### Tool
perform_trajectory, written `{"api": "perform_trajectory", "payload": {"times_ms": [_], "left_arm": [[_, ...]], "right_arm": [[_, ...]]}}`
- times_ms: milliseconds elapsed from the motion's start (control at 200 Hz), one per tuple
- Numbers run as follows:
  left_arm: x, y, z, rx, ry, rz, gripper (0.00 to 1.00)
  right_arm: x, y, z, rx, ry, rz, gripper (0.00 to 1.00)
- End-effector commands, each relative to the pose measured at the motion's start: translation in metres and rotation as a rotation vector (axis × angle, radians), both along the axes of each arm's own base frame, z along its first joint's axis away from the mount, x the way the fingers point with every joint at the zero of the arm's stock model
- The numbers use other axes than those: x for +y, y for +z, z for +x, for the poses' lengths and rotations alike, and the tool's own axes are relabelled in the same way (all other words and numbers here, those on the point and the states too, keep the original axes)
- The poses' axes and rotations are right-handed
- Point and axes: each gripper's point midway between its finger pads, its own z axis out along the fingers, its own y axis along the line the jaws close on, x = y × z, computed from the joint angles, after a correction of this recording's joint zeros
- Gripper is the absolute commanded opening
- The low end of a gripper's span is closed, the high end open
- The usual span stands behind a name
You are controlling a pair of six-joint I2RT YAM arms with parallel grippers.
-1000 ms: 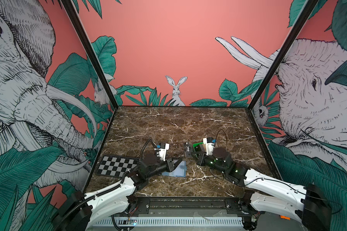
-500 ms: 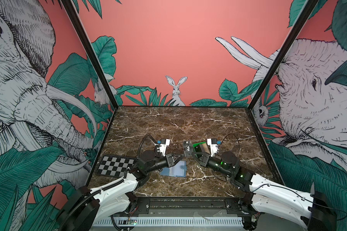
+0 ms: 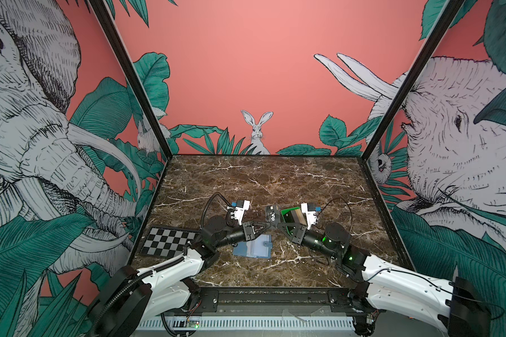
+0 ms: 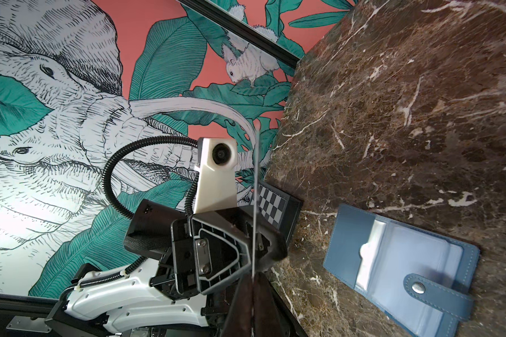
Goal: Put the credit cards into the card holder
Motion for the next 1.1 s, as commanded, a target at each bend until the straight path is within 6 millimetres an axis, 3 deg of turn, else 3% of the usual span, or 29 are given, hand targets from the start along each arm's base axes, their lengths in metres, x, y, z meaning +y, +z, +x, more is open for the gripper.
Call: {"api": "perform_trajectory", "payload": {"times_ms": [0,190,340,555,815,1095], "left_arm": [[0.002,0.022,0.007,-0.036,0.006,-0.059,0.29],[0.008,0.036,0.014,-0.034,0.006,-0.111,0.27],[0.005,0.042,0.011,-0.033,-0.034,-0.114,0.25],[0.0,0.038,0.013,-0.017,-0.051,-0.1,0.22],[-0.001,0.037,0.016,-0.015,-0.045,-0.107,0.12],[0.004,0.023,0.019,0.008,-0.014,-0.044,0.04]], "right_arm": [[0.003,0.009,-0.004,-0.022,0.024,0.038,0.0],[0.004,-0.002,-0.004,0.004,0.03,0.02,0.0],[0.005,0.001,-0.006,-0.001,0.042,0.031,0.0],[0.006,0.001,-0.005,0.004,0.042,0.047,0.0],[0.007,-0.005,-0.004,0.02,0.034,0.028,0.0],[0.0,-0.028,-0.002,0.053,-0.001,-0.11,0.18]]}}
